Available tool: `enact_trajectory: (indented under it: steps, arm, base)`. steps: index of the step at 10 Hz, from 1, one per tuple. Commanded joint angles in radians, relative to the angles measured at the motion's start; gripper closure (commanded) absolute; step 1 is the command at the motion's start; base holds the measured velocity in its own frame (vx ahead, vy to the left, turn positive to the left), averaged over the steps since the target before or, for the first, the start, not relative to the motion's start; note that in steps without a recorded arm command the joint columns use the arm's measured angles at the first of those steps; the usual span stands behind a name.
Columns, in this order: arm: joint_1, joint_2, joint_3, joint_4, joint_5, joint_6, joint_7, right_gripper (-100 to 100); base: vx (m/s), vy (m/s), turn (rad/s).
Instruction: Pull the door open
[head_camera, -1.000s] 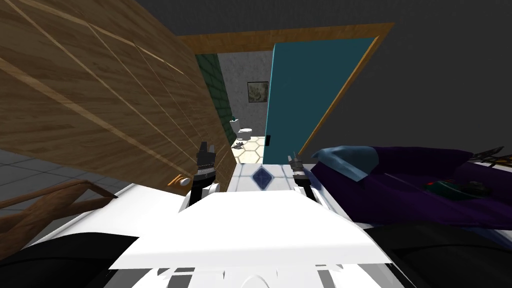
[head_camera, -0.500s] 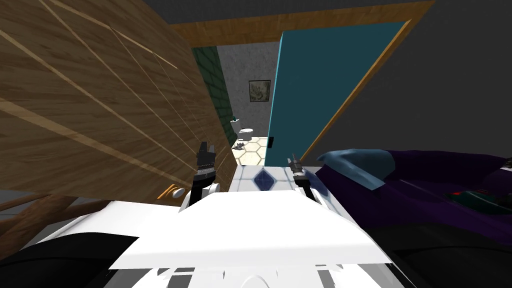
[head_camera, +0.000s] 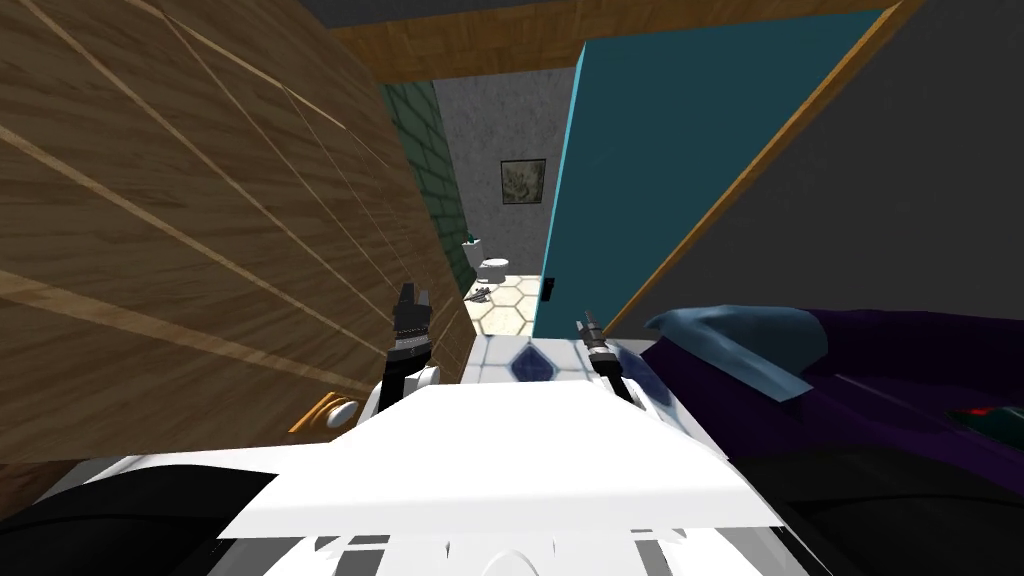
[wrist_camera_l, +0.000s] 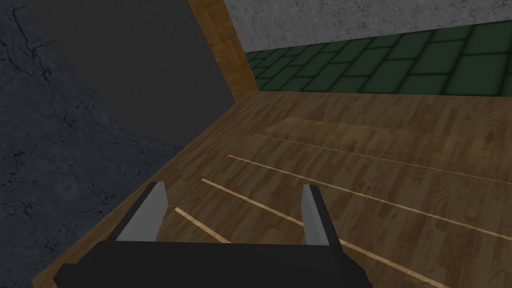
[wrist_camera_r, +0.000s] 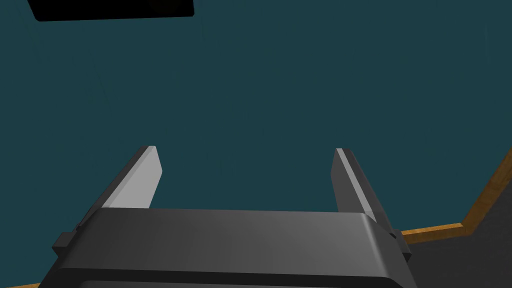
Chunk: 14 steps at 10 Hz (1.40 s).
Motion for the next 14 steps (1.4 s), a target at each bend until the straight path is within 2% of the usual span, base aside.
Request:
enact_trajectory:
  steps: [1,9,13,14]
  arm:
    - [-0.013,-0.009,-0.006,0.039,0.014,0.004,-0.019,-100]
    - [-0.046,-0.054,-0.031,0.174,0.068,0.021,-0.106,-100]
    - [-0.056,-0.067,-0.039,0.216,0.085,0.026,-0.132,-100]
    - [-0.054,-0.064,-0.038,0.210,0.082,0.024,-0.127,-100]
  base:
    - [0.169,0.062,0.021]
    - [0.185,0.047,0.022]
    - [0.194,0.020,0.014]
    - [0.080,0.000,0.005]
